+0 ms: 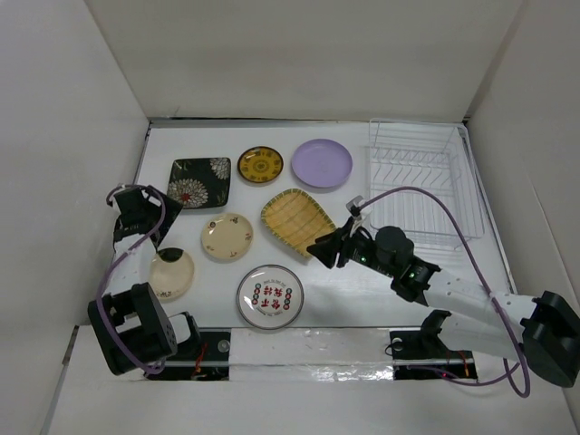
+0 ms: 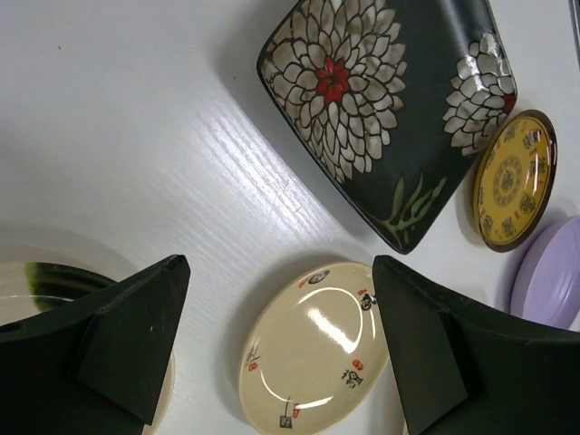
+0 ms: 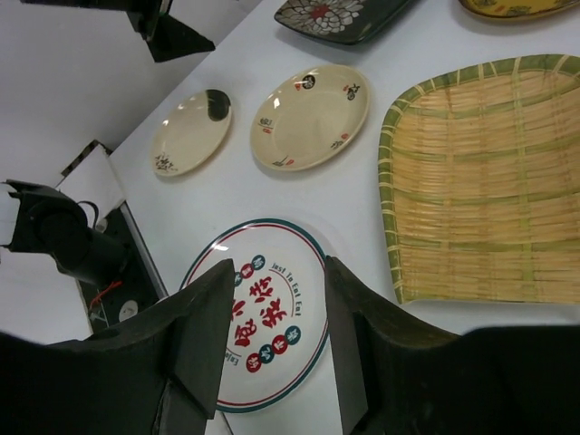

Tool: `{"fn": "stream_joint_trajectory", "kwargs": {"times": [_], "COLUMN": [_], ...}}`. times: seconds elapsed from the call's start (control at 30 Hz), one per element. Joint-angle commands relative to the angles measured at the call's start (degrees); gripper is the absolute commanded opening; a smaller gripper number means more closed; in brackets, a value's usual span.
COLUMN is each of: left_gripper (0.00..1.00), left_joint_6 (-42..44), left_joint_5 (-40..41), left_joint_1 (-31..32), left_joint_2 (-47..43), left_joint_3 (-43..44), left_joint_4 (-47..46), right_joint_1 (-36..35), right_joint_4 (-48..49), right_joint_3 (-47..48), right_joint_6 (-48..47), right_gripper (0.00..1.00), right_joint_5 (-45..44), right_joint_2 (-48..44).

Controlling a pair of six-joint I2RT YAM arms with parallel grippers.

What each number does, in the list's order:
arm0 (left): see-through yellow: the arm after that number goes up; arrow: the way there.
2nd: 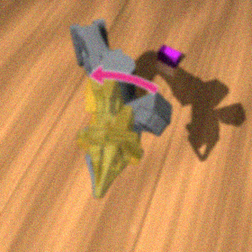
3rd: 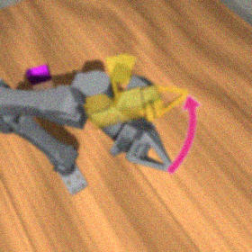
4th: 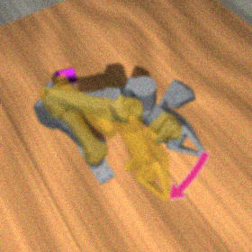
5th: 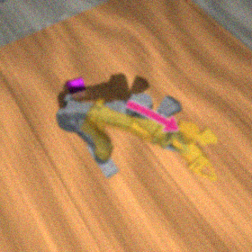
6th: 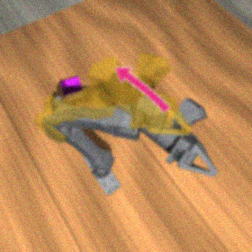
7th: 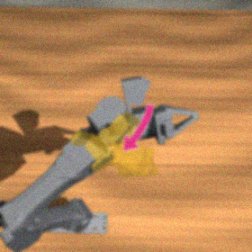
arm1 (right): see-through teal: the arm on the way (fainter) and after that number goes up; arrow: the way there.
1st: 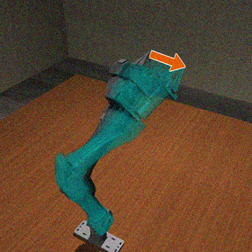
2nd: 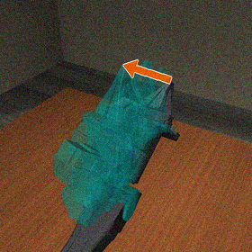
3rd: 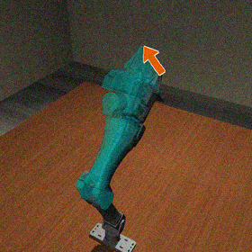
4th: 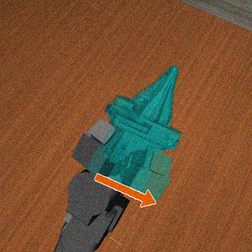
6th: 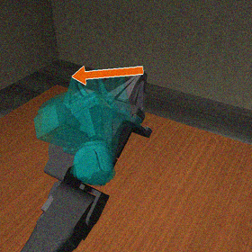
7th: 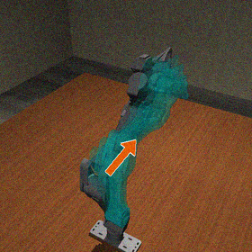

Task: Load the plates into the dish rack

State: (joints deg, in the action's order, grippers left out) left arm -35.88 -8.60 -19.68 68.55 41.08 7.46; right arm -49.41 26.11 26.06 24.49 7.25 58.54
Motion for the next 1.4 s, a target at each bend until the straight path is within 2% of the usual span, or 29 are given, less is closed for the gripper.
{"fn": "stream_joint_trajectory", "kwargs": {"times": [0.0,0.2,0.37,0.63,0.73,0.77,0.83,0.87,0.97,1.03,1.17,1.2,1.27,1.3,1.33,1.37], "left_gripper": [0.8,0.72,0.64,0.6,0.52,0.45,0.39,0.32,0.21,0.19,0.0,0.0,0.0,0.0,0.0,0.0], "left_joint_6": [-7.26,-14.91,-24.93,-29.59,-31.53,-31.97,-31.27,-31.1,-30.39,-30.04,-30.91,-31.27,-32.23,-32.41,-32.15,-31.8], "left_joint_5": [-0.54,2.26,4.29,5.96,6.14,6.05,7.19,7.37,7.98,8.16,11.06,11.15,10.71,9.4,8.96,6.52], "left_joint_1": [0.17,2.18,2.72,3.77,4.3,4.3,5.09,5.09,5.62,6.15,6.76,6.76,6.76,6.76,5.89,4.67], "left_joint_2": [2.28,9.48,16.42,27.94,29.7,30.49,30.76,30.85,31.2,31.29,31.55,31.38,29.72,29.01,28.48,27.43], "left_joint_3": [-2.4,-5.13,-7.15,-2.67,-2.94,-2.59,-1.1,-0.83,-0.04,0.93,1.81,0.85,-2.21,-6.58,-9.15,-11.44], "left_joint_4": [-7.01,-18.17,-31.7,-39.71,-43.66,-42.89,-40.88,-40.51,-39.46,-37.88,-36.47,-36.99,-42.94,-46.54,-55.02,-59.36], "right_joint_1": [1.42,1.42,1.42,1.95,1.95,1.95,2.47,2.47,2.47,2.47,3.0,3.0,3.0,3.0,3.0,3.0], "right_joint_4": [0.78,1.84,2.28,2.19,2.19,2.19,1.67,1.14,0.79,0.52,0.08,0.0,-0.18,-0.27,-0.09,0.08], "right_joint_3": [2.15,1.97,2.06,1.8,1.88,1.8,2.06,2.15,2.06,2.06,1.97,1.89,1.88,1.8,1.71,1.8], "right_joint_6": [1.09,1.17,1.0,0.65,0.56,0.56,0.38,0.3,-0.06,-0.32,-0.67,-0.67,-0.85,-1.02,-1.11,-1.2], "right_gripper": [0.51,0.52,0.52,0.52,0.52,0.52,0.52,0.52,0.52,0.52,0.52,0.52,0.52,0.52,0.52,0.52], "right_joint_5": [2.68,4.01,4.44,4.53,5.23,4.97,4.53,4.1,3.66,3.74,4.27,4.09,3.57,3.39,3.3,3.21], "right_joint_2": [0.34,0.78,1.4,0.69,0.43,0.34,0.26,0.08,-0.8,-1.15,-1.94,-2.46,-2.82,-2.91,-2.74,-2.56]}}
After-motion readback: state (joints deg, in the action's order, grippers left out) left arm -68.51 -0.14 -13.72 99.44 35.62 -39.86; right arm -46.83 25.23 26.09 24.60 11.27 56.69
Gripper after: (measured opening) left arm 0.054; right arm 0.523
